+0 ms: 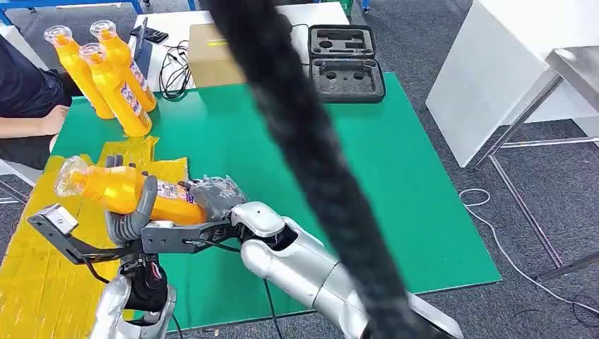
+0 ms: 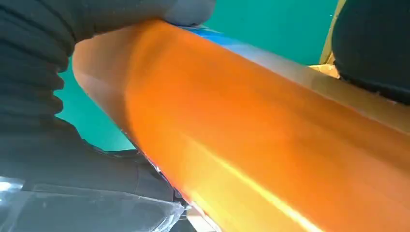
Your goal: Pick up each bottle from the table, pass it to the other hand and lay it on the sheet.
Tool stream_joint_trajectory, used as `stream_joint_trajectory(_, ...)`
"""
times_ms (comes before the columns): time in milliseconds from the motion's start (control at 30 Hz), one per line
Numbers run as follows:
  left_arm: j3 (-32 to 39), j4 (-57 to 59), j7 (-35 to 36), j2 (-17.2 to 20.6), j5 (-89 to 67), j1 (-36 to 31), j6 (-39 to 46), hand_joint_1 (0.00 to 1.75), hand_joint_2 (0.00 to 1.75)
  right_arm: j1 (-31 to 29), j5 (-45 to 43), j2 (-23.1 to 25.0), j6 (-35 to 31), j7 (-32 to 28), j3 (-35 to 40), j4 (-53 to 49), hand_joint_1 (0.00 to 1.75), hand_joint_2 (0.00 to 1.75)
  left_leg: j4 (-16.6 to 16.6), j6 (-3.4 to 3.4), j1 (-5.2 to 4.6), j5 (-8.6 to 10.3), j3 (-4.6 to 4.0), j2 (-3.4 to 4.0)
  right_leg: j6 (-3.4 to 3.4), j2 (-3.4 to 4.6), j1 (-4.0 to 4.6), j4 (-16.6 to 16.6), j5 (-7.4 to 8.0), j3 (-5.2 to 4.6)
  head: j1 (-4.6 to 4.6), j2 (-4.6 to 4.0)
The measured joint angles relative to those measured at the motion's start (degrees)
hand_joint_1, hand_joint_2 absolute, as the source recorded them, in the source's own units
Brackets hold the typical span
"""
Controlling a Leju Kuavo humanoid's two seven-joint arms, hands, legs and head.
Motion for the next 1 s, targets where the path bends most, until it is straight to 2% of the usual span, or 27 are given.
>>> stream_joint_trajectory(33, 0.0, 0.0, 0.0, 0.0, 0.02, 0.0, 0.0, 0.31, 1.75, 0.01, 0.02, 0.0, 0.0, 0.0, 0.02, 0.0, 1.75, 1.75, 0.0, 0.0, 0.0, 0.0, 0.0, 0.0, 0.0, 0.0, 0.0, 0.0, 0.0, 0.0, 0.0, 0.0)
stream_joint_trajectory(67, 0.0, 0.0, 0.0, 0.0, 0.02, 0.0, 0.0, 1.75, 1.75, 0.01, 0.02, 0.0, 0.0, 0.0, 0.02, 0.0, 1.75, 1.75, 0.0, 0.0, 0.0, 0.0, 0.0, 0.0, 0.0, 0.0, 0.0, 0.0, 0.0, 0.0, 0.0, 0.0)
stream_joint_trajectory(1000, 0.79, 0.02, -1.25, -0.04, 1.16, -0.1, -1.14, 1.75, 1.75, -0.56, 1.97, 0.0, -0.33, -1.77, -0.54, 0.79, 1.75, 1.75, 0.0, 0.0, -0.01, 0.0, 0.0, 0.02, 0.0, 0.0, 0.0, 0.0, 0.0, -0.02, 0.0, 0.0)
